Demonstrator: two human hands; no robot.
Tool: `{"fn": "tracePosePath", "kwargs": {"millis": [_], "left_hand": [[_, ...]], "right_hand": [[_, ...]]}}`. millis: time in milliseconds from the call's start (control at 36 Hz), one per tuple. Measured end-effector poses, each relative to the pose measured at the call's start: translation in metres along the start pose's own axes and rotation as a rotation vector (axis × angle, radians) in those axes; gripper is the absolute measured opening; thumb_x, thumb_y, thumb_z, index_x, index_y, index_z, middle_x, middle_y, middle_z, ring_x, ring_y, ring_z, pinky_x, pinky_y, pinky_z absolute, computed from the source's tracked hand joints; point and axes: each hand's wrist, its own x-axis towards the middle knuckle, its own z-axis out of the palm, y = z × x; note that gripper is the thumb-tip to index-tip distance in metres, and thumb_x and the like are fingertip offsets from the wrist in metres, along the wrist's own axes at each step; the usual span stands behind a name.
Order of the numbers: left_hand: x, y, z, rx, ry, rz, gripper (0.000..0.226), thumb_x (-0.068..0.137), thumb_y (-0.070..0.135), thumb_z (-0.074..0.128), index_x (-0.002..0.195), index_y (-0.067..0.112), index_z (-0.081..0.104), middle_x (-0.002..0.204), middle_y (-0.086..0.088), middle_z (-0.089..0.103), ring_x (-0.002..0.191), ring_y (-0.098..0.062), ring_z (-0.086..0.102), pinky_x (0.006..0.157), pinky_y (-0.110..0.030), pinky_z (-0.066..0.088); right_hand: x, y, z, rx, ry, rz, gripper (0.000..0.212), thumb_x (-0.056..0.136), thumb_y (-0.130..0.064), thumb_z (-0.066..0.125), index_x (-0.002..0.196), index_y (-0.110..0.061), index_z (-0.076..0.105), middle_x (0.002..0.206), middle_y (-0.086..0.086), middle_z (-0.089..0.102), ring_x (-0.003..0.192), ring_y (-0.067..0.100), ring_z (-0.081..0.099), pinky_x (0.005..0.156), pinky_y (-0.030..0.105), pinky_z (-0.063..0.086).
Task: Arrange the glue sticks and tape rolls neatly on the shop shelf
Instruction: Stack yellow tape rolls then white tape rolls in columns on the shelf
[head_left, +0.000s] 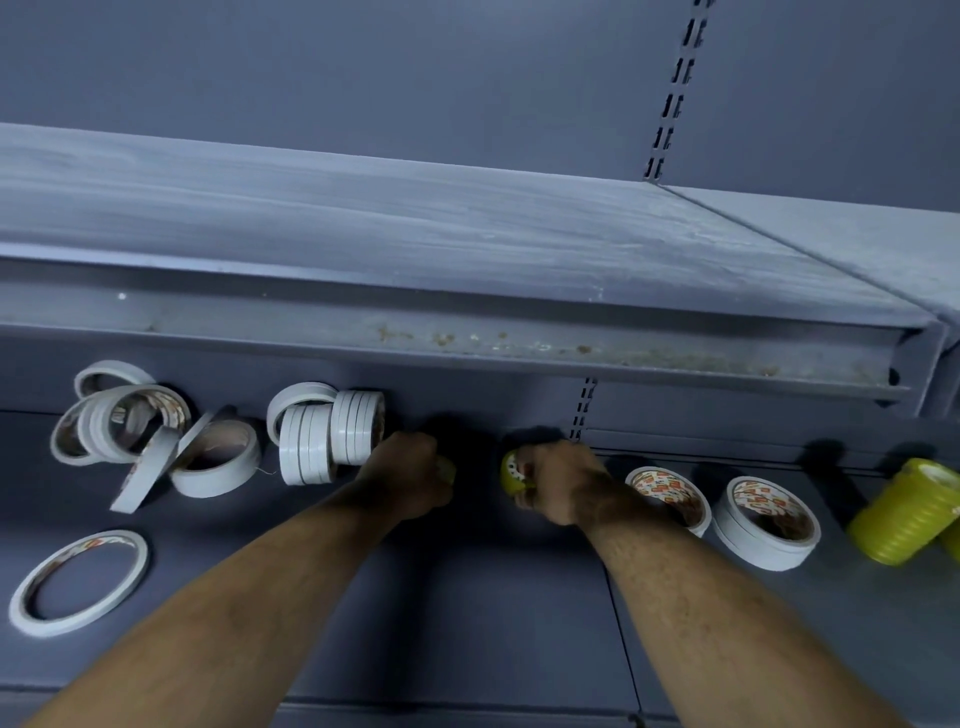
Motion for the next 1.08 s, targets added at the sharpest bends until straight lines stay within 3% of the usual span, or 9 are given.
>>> {"fn": "tracePosePath", "kwargs": {"millis": [111, 222, 361, 444, 583, 750, 833, 944, 1083], "left_hand": [[0.0, -0.004, 0.002, 0.044, -0.04, 0.026, 0.025, 0.066, 0.043, 0.049, 0.059, 0.019, 0.046, 0.065, -0.002, 0.06, 0.074, -0.028, 0.068, 0.058, -0.027, 0.038], [-0.011, 0.001, -0.001, 0.006, -0.003, -0.008, 0.021, 0.081, 0.036, 0.059, 0.077, 0.016, 0.063, 0.077, 0.0, 0.063, 0.08, -0.024, 0.066, 0.067, -0.028, 0.049], [-0.012, -0.001, -0.006, -0.142, 0.032, -0.049, 0.037, 0.066, 0.054, 0.049, 0.061, 0.017, 0.051, 0.057, 0.007, 0.053, 0.051, -0.003, 0.05, 0.047, -0.02, 0.032], [-0.012, -0.001, -0.011, -0.193, 0.078, -0.025, 0.039, 0.068, 0.057, 0.055, 0.062, 0.019, 0.051, 0.056, 0.006, 0.052, 0.056, -0.012, 0.055, 0.05, -0.021, 0.034], [-0.015, 0.003, -0.021, -0.272, 0.144, 0.034, 0.037, 0.066, 0.052, 0.068, 0.059, 0.021, 0.049, 0.056, 0.003, 0.054, 0.061, -0.014, 0.062, 0.054, -0.026, 0.045], [-0.022, 0.0, -0.024, -0.291, 0.209, 0.134, 0.036, 0.057, 0.052, 0.061, 0.058, 0.018, 0.05, 0.059, 0.002, 0.057, 0.061, -0.02, 0.061, 0.057, -0.034, 0.051], [-0.03, 0.003, -0.03, -0.198, 0.269, 0.205, 0.028, 0.064, 0.047, 0.066, 0.058, 0.023, 0.051, 0.077, 0.008, 0.052, 0.08, -0.017, 0.057, 0.073, -0.023, 0.047], [-0.038, 0.001, -0.032, -0.264, 0.344, 0.278, 0.024, 0.067, 0.025, 0.085, 0.081, 0.014, 0.069, 0.118, -0.004, 0.054, 0.105, -0.017, 0.054, 0.092, -0.019, 0.042], [-0.041, 0.0, -0.032, -0.278, 0.321, 0.284, 0.021, 0.068, 0.022, 0.085, 0.085, 0.014, 0.075, 0.122, -0.007, 0.055, 0.109, -0.021, 0.057, 0.095, -0.015, 0.038]], "right_hand": [[0.002, 0.003, 0.002, 0.034, -0.013, 0.015, 0.048, 0.086, -0.04, 0.075, 0.129, -0.024, 0.062, 0.128, 0.004, 0.065, 0.115, 0.026, 0.061, 0.09, 0.027, 0.048], [0.006, 0.005, 0.004, 0.068, -0.023, 0.021, 0.043, 0.084, -0.041, 0.077, 0.122, -0.025, 0.064, 0.123, 0.003, 0.066, 0.11, 0.025, 0.062, 0.083, 0.025, 0.045], [0.015, 0.009, -0.001, 0.308, -0.035, 0.042, 0.031, 0.078, -0.032, 0.085, 0.102, -0.023, 0.068, 0.114, 0.003, 0.068, 0.104, 0.024, 0.064, 0.088, 0.029, 0.052], [0.018, 0.014, -0.005, 0.554, 0.02, 0.078, 0.031, 0.071, -0.02, 0.091, 0.086, -0.023, 0.065, 0.105, 0.004, 0.069, 0.098, 0.023, 0.067, 0.089, 0.032, 0.055], [0.013, 0.01, -0.012, 0.788, 0.034, 0.085, 0.029, 0.071, -0.008, 0.089, 0.084, -0.018, 0.065, 0.082, 0.0, 0.062, 0.068, 0.018, 0.06, 0.069, 0.032, 0.055], [0.01, 0.001, -0.018, 0.769, 0.083, 0.04, 0.033, 0.066, -0.014, 0.091, 0.08, -0.027, 0.064, 0.094, -0.003, 0.064, 0.083, 0.014, 0.061, 0.072, 0.022, 0.049], [0.007, -0.001, -0.02, 0.761, 0.105, 0.037, 0.034, 0.065, -0.012, 0.091, 0.078, -0.028, 0.064, 0.099, 0.0, 0.067, 0.086, 0.016, 0.063, 0.072, 0.022, 0.049], [0.003, -0.001, -0.023, 0.754, 0.127, 0.051, 0.035, 0.064, -0.012, 0.092, 0.079, -0.028, 0.065, 0.099, -0.001, 0.068, 0.087, 0.016, 0.065, 0.073, 0.022, 0.052], [-0.005, -0.003, -0.027, 0.765, 0.147, 0.07, 0.034, 0.064, -0.011, 0.092, 0.083, -0.022, 0.066, 0.099, -0.001, 0.068, 0.088, 0.016, 0.065, 0.076, 0.024, 0.053]]}}
